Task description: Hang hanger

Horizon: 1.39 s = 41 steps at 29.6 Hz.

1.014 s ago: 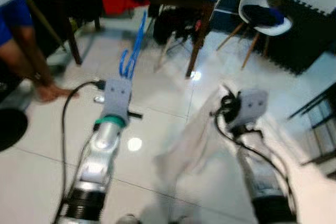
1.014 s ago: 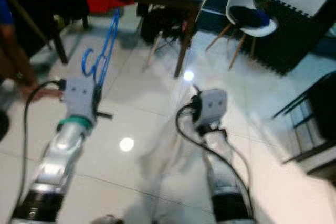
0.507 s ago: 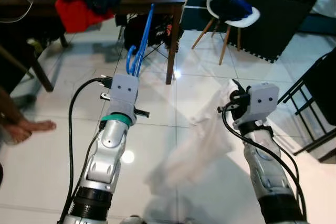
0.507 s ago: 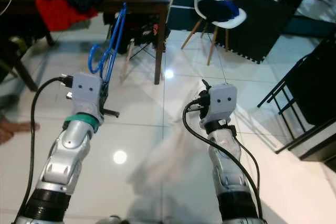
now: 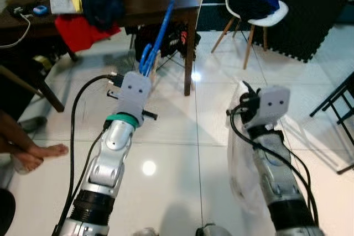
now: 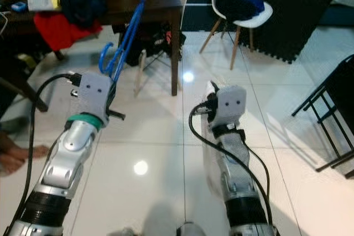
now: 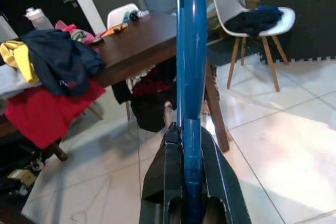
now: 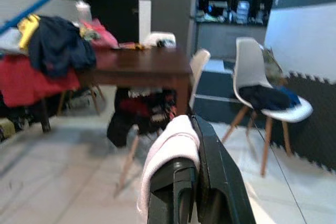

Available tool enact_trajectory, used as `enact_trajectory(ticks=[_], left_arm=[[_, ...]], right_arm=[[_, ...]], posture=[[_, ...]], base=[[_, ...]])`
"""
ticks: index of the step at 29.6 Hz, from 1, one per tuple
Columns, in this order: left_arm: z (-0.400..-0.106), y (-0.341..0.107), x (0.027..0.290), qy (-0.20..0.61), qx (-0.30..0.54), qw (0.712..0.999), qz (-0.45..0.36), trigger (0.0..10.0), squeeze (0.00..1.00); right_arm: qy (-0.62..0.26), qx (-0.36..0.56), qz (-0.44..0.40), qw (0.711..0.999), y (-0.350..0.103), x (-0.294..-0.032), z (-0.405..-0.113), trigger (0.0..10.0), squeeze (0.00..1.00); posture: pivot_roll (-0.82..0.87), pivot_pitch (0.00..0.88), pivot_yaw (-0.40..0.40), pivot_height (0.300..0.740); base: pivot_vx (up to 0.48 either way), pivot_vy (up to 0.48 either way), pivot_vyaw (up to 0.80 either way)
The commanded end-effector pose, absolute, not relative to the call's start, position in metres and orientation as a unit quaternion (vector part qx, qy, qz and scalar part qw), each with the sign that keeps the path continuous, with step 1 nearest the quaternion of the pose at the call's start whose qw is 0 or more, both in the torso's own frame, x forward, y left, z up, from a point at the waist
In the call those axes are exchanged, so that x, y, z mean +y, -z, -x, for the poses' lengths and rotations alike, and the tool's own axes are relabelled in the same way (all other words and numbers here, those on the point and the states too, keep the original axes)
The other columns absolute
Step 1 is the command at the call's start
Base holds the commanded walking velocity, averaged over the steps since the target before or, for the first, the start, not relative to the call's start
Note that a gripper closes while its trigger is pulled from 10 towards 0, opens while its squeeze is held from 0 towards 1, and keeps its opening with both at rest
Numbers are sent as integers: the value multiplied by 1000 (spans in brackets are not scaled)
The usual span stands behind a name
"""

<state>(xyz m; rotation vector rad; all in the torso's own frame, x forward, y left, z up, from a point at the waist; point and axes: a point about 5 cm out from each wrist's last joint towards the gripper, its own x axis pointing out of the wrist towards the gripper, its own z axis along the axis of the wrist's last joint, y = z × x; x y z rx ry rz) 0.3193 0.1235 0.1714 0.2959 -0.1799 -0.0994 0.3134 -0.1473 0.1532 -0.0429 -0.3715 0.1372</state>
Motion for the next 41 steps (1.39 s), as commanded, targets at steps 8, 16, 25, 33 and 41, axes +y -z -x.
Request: enact_trajectory(ticks=[8, 16, 25, 33, 41], left_arm=[[-316, -193, 133, 24, -140, 973, -185, 10000, 0], [-315, -205, 127, 24, -163, 970, -181, 10000, 0], [-317, -206, 127, 22, -163, 970, -179, 10000, 0], [-316, -218, 126, 4, -188, 964, -186, 10000, 0], [-316, -229, 127, -15, -209, 960, -184, 10000, 0]], right_arm=[[-100, -219, 3, 971, -169, -128, -318, 10000, 0], [-90, -228, 2, 970, -176, -135, -322, 10000, 0], [-87, -229, 4, 970, -176, -136, -322, 10000, 0], [-101, -239, 5, 966, -182, -132, -324, 10000, 0], [-116, -253, 5, 961, -190, -127, -325, 10000, 0]], posture=[[14, 6, 94, 740], [11, 10, 91, 740], [10, 12, 89, 740], [12, 4, 80, 740], [15, 0, 75, 740]], base=[[367, 0, 0], [342, 0, -558], [340, 0, -685], [341, 0, -223], [323, 0, 0]])
